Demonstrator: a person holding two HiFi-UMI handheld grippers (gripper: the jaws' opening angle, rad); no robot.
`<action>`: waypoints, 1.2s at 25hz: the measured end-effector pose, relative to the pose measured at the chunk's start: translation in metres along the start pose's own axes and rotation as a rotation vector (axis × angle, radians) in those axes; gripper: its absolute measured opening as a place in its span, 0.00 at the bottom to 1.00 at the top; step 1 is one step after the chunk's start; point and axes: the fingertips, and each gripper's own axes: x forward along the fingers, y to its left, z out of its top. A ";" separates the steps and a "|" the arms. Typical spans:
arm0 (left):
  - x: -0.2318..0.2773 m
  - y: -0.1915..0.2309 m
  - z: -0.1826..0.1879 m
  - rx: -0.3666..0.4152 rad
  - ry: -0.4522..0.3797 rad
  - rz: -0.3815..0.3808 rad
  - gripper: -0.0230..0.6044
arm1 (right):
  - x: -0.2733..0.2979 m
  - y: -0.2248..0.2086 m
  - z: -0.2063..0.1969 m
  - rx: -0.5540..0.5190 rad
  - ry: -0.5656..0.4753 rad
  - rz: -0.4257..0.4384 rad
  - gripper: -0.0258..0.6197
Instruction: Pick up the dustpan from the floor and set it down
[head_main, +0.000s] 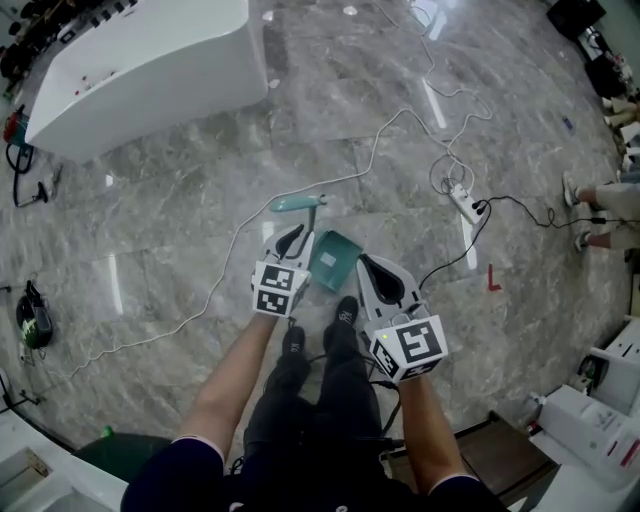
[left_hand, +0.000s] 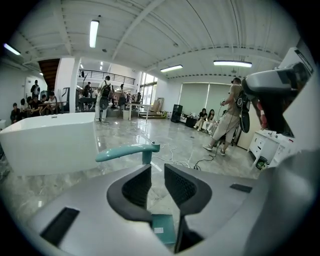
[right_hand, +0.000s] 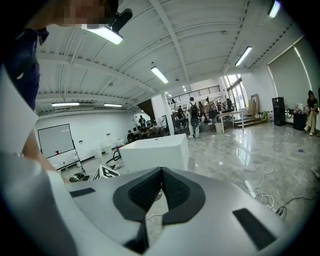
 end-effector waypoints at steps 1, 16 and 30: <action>0.006 0.003 -0.003 -0.007 0.001 0.007 0.13 | 0.003 -0.001 -0.003 0.003 0.006 0.005 0.05; 0.077 0.031 -0.005 -0.049 0.009 0.070 0.30 | 0.026 -0.039 -0.017 0.030 0.044 0.004 0.05; 0.088 0.032 0.004 -0.003 0.010 0.088 0.21 | 0.029 -0.054 -0.023 0.032 0.071 0.006 0.05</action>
